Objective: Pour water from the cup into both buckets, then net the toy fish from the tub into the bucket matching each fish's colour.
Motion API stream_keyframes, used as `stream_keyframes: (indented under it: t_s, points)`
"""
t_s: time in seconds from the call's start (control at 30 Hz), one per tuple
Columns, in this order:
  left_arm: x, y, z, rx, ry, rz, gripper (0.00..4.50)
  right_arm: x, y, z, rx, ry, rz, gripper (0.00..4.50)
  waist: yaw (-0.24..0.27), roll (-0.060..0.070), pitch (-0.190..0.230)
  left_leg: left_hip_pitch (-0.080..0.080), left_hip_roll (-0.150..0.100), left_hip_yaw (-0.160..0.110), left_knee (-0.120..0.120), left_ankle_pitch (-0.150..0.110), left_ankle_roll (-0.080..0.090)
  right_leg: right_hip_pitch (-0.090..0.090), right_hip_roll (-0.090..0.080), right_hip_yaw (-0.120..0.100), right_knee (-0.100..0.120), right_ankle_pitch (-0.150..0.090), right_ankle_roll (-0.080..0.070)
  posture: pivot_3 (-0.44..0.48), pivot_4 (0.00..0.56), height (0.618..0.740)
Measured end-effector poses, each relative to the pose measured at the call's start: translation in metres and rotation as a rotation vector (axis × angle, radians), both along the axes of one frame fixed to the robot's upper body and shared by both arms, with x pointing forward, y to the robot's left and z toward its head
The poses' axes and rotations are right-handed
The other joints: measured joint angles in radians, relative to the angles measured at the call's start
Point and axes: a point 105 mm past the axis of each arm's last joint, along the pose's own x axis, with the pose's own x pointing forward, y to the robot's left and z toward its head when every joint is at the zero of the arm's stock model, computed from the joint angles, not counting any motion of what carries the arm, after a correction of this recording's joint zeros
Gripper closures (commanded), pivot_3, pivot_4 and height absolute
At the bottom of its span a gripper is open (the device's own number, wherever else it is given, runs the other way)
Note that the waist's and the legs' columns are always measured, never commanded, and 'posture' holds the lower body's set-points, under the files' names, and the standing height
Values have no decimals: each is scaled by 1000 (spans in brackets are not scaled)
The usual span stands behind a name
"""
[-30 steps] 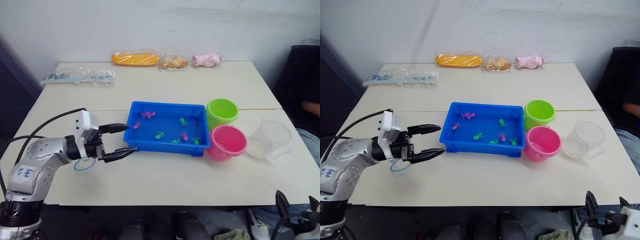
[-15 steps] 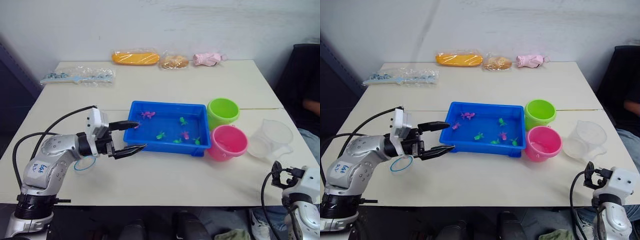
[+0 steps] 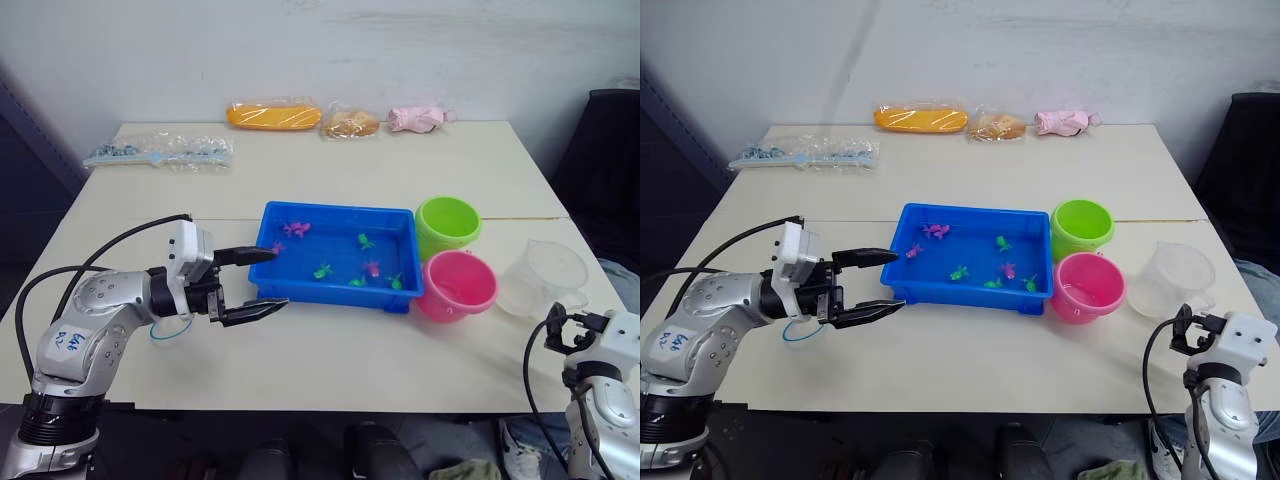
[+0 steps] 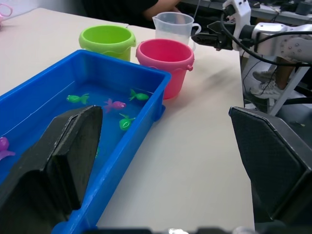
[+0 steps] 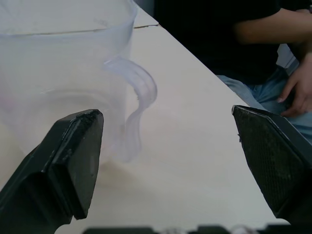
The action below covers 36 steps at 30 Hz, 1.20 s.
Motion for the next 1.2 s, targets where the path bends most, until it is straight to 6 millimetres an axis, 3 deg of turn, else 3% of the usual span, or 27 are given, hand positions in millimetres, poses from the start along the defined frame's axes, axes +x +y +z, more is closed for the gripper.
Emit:
stream_keyframes:
  t_s: [0.53, 1.2]
  points:
    - [-1, -15, 7, -36, -23, -68, 8, 5, -13, -8, 76, -21, -83, 0, -1, 0, 0, 0, 0, 0, 0, 0, 0, 0, 0, 0, 0, 0, 0, 0, 150, 740]
    - [-1, -21, 5, -46, -16, -86, 8, 29, -20, -9, 160, -47, 22, 0, -1, 0, 0, 0, 0, 0, 0, 0, 0, 0, 0, 0, 0, 0, 0, 0, 150, 740]
